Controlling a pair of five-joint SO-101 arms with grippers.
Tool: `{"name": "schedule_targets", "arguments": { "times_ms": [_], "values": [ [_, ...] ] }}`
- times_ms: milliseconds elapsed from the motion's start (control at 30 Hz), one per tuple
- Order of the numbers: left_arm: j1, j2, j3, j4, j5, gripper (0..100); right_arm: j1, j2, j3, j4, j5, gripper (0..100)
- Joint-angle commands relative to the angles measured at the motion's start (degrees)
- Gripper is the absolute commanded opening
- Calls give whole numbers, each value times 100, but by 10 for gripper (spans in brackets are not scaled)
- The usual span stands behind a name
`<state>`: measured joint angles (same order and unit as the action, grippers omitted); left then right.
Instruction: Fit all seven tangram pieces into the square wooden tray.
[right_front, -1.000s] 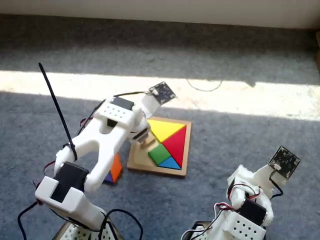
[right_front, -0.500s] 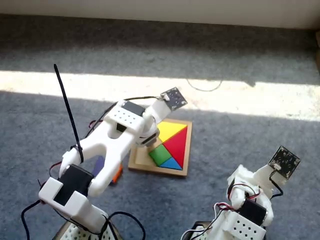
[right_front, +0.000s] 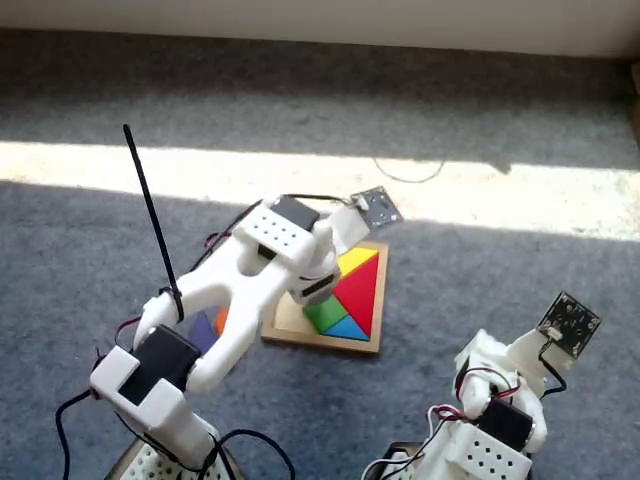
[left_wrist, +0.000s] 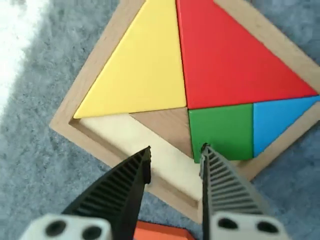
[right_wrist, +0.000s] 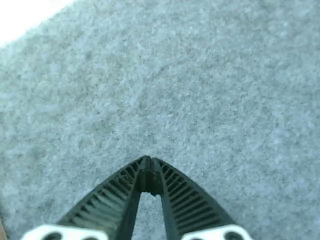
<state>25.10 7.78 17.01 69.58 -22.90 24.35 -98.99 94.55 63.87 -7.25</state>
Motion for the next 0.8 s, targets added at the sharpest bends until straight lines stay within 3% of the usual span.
{"name": "schedule_targets", "arguments": {
  "times_ms": [0, 333, 500, 633, 767],
  "values": [
    [-207, -207, -541, 492, 422, 165, -66, -48, -22, -119, -35, 5],
    [-1086, -3029, 655, 888, 615, 171, -75, -48, -22, -119, -35, 5],
    [-1956, -4374, 1833, 853, 598, 313, -330, -48, 84, -119, -35, 5],
    [-2571, -4822, 2527, 835, 580, 322, -356, -48, 127, -127, -35, 5],
    [-2756, -4716, 3160, 738, 615, 322, -356, -48, 127, -127, -35, 5]
  ]
}}
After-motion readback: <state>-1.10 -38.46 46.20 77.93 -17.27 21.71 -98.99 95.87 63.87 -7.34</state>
